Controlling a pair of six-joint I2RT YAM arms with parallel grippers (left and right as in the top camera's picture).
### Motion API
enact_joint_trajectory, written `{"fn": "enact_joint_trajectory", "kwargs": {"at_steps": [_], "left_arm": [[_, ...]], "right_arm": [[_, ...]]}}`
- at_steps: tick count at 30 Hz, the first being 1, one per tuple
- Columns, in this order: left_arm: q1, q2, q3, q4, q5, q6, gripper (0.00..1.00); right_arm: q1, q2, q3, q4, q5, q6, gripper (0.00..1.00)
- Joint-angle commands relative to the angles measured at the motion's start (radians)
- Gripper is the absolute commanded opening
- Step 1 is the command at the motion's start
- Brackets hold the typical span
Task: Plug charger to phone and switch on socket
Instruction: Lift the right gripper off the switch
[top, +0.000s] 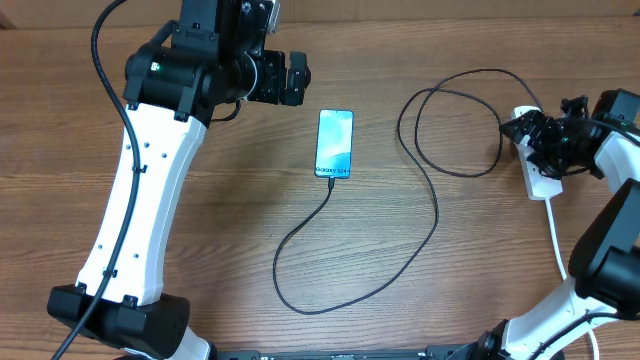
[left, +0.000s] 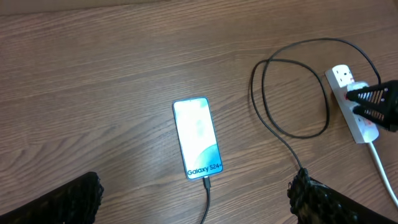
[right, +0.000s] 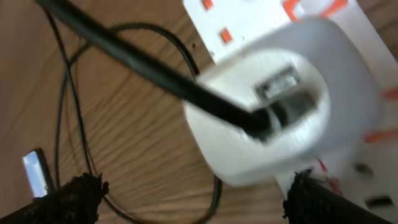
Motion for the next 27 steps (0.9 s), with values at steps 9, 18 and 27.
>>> {"fn": "enact_joint_trajectory", "kwargs": {"at_steps": [9,18,27], "left_arm": [[0.001,-0.026,0.005,0.000,0.008,-0.007,1.00],[0.001,-0.026,0.005,0.000,0.008,-0.007,1.00],[0.001,-0.026,0.005,0.000,0.008,-0.007,1.00]], "right_arm": [[0.002,-0.311,-0.017,-0.085,0.145,0.008,1.00],[0.002,-0.591,-0.017,-0.220,0.167,0.026,1.00],[0.002,-0.692,-0.018,-0.323,0.166,0.026,1.00]]}}
